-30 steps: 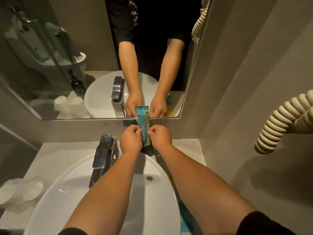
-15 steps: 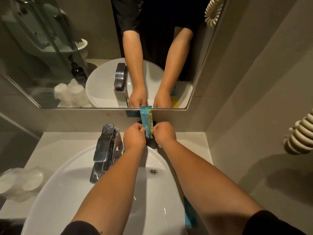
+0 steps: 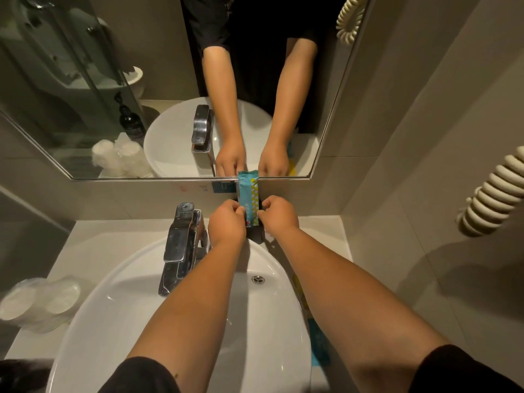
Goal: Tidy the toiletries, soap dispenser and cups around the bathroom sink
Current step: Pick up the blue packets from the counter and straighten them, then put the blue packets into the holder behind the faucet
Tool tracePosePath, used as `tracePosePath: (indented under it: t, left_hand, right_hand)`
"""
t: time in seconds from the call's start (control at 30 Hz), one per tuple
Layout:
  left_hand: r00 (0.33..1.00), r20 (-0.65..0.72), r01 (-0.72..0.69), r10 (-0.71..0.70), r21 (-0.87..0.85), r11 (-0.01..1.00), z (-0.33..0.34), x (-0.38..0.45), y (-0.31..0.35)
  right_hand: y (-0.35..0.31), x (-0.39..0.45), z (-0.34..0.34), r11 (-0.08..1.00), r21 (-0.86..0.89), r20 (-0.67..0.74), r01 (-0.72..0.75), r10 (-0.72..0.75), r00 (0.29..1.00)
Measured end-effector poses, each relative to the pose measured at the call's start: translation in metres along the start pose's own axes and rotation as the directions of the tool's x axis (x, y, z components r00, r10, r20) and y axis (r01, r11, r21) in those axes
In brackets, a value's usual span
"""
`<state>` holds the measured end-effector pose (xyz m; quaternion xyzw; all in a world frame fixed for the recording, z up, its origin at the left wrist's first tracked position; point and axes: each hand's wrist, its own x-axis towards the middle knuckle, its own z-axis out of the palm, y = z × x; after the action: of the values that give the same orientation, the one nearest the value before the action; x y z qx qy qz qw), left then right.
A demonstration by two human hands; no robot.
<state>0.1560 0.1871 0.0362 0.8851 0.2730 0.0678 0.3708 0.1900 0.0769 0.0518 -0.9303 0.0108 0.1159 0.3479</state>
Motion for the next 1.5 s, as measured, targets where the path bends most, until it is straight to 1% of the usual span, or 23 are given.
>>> tracePosePath:
  t: [0.1,0.17,0.23,0.27,0.33,0.43,0.5,0.57,0.63,0.7,0.8,0.93,1.0,1.07,1.13,1.2,1.3,1.4,1.5]
  left_hand:
    - [1.0,-0.007,-0.007,0.007,0.005,1.0,-0.006,-0.004,0.005]
    - [1.0,-0.005,-0.003,0.003,0.023,1.0,-0.012,-0.008,0.007]
    - [1.0,0.005,-0.023,0.023,0.073,0.997,-0.019,-0.015,0.008]
    - [0.998,0.012,-0.065,0.064,0.128,0.99,-0.022,-0.02,0.007]
    - [0.979,0.051,-0.204,0.197,0.272,0.941,-0.028,-0.031,0.005]
    - [0.911,0.151,-0.41,0.383,0.422,0.809,-0.032,-0.048,-0.001]
    - [0.854,0.22,-0.515,0.471,0.488,0.705,-0.033,-0.059,-0.008]
    - [0.792,0.272,-0.601,0.546,0.496,0.626,-0.033,-0.07,-0.019]
    - [0.723,0.316,-0.683,0.614,0.461,0.567,-0.03,-0.077,-0.03]
    - [0.657,0.401,-0.751,0.638,0.427,0.505,-0.022,-0.08,-0.039]
    - [0.568,0.516,-0.822,0.641,0.381,0.422,-0.007,-0.076,-0.045]
    - [0.441,0.626,-0.897,0.643,0.329,0.296,0.013,-0.065,-0.053]
    - [0.377,0.654,-0.924,0.656,0.311,0.221,0.019,-0.061,-0.056]
    - [0.34,0.652,-0.937,0.678,0.294,0.187,0.022,-0.057,-0.058]
    - [0.325,0.651,-0.943,0.686,0.278,0.183,0.024,-0.054,-0.058]
    - [0.328,0.648,-0.942,0.687,0.275,0.19,0.025,-0.054,-0.059]
    - [0.337,0.656,-0.939,0.675,0.285,0.193,0.026,-0.054,-0.059]
    - [0.34,0.656,-0.938,0.673,0.291,0.19,0.026,-0.054,-0.06]
    - [0.347,0.655,-0.935,0.671,0.291,0.2,0.025,-0.054,-0.059]
  right_hand:
    - [-0.003,-0.007,-0.01,0.998,-0.056,-0.019,0.041,-0.043,0.999]
    - [-0.004,-0.013,-0.018,0.982,-0.159,-0.029,0.101,-0.107,0.994]
    - [-0.003,-0.02,-0.025,0.942,-0.287,-0.03,0.173,-0.19,0.981]
    - [-0.002,-0.025,-0.03,0.919,-0.34,-0.027,0.201,-0.223,0.974]
    - [0.003,-0.034,-0.038,0.875,-0.424,-0.028,0.235,-0.272,0.962]
    - [0.011,-0.052,-0.049,0.801,-0.533,-0.028,0.271,-0.337,0.941]
    - [0.019,-0.066,-0.054,0.756,-0.589,-0.014,0.286,-0.364,0.931]
    - [0.03,-0.081,-0.057,0.721,-0.631,-0.011,0.286,-0.377,0.926]
    - [0.045,-0.097,-0.057,0.699,-0.656,-0.013,0.283,-0.386,0.923]
    - [0.064,-0.114,-0.055,0.697,-0.664,-0.011,0.272,-0.374,0.928]
    - [0.096,-0.139,-0.05,0.723,-0.658,-0.01,0.21,-0.286,0.958]
    - [0.141,-0.178,-0.039,0.807,-0.585,-0.056,0.083,-0.143,0.988]
    - [0.16,-0.196,-0.031,0.848,-0.53,-0.075,0.013,-0.062,0.995]
    - [0.172,-0.208,-0.02,0.874,-0.481,-0.075,-0.071,0.039,0.996]
    - [0.179,-0.214,-0.006,0.88,-0.448,-0.06,-0.159,0.148,0.987]
    - [0.18,-0.217,0.009,0.882,-0.41,-0.055,-0.233,0.231,0.971]
    - [0.177,-0.214,0.029,0.897,-0.329,-0.085,-0.296,0.284,0.955]
    - [0.172,-0.206,0.037,0.911,-0.194,-0.069,-0.365,0.358,0.931]
    - [0.173,-0.198,0.028,0.894,0.01,0.026,-0.448,0.448,0.894]
